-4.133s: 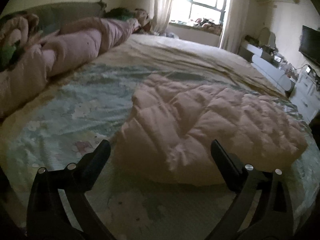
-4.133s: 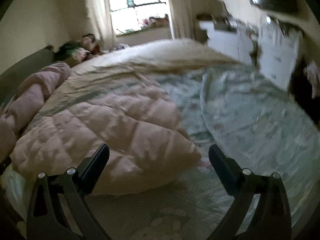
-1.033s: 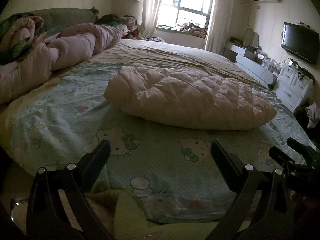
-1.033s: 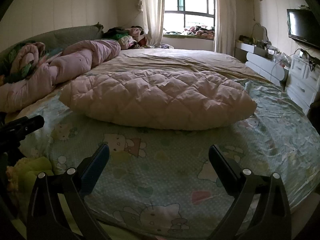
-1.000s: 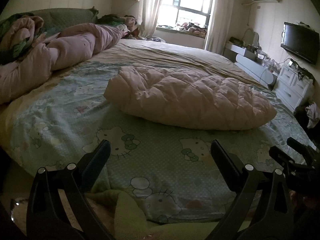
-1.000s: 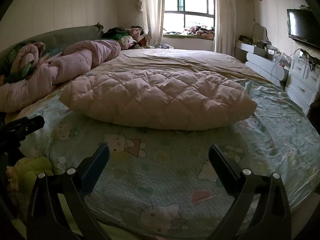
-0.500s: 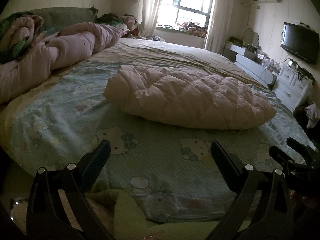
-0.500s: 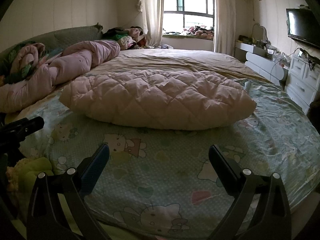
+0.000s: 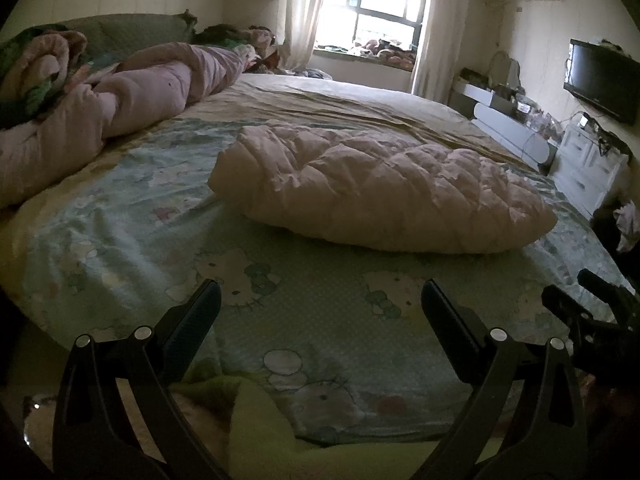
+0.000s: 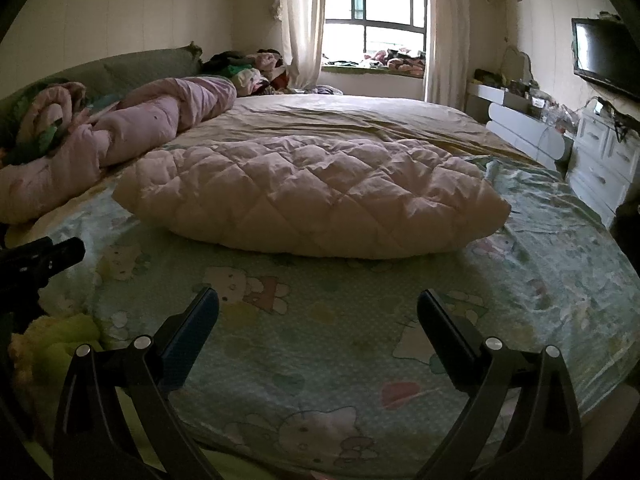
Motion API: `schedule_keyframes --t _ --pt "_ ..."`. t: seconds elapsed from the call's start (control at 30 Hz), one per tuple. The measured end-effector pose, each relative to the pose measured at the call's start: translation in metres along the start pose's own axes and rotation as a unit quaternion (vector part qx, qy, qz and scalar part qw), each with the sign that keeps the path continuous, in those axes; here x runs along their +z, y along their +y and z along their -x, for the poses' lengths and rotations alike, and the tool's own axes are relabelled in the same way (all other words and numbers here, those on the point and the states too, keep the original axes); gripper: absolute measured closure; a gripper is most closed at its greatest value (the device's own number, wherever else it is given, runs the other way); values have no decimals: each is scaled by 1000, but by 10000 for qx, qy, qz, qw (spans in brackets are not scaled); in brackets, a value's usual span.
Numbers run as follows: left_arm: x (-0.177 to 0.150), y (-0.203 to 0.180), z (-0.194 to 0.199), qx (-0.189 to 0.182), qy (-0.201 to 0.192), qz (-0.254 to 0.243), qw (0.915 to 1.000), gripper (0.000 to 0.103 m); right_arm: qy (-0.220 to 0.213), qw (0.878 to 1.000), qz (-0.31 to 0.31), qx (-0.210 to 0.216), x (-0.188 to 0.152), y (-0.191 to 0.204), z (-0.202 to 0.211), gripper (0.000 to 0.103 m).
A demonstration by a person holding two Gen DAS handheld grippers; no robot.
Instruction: Fold large clothes
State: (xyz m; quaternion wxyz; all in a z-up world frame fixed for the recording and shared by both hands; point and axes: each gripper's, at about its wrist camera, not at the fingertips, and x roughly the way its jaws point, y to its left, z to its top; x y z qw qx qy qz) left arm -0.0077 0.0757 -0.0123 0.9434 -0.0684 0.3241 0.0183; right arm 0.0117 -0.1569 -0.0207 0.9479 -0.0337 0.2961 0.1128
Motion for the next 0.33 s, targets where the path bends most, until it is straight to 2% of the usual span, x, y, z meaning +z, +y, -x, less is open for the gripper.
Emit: schedule_keyframes --t 0.1,0.2,0.27,0.33 --pt "4 7 -9 -10 92 97 9999 9 2 9998 -161 -80 3 -10 -2 4" --pt "14 27 -25 -83 329 233 9992 9 10 9967 -676 -442 6 -44 -2 4" --pt "28 55 -38 35 452 500 9977 9 -11 9882 -1156 -1000 4 -93 2 4" --pt "46 92 -52 408 493 633 9959 9 177 9700 -1861 -1556 -5 -157 8 4"
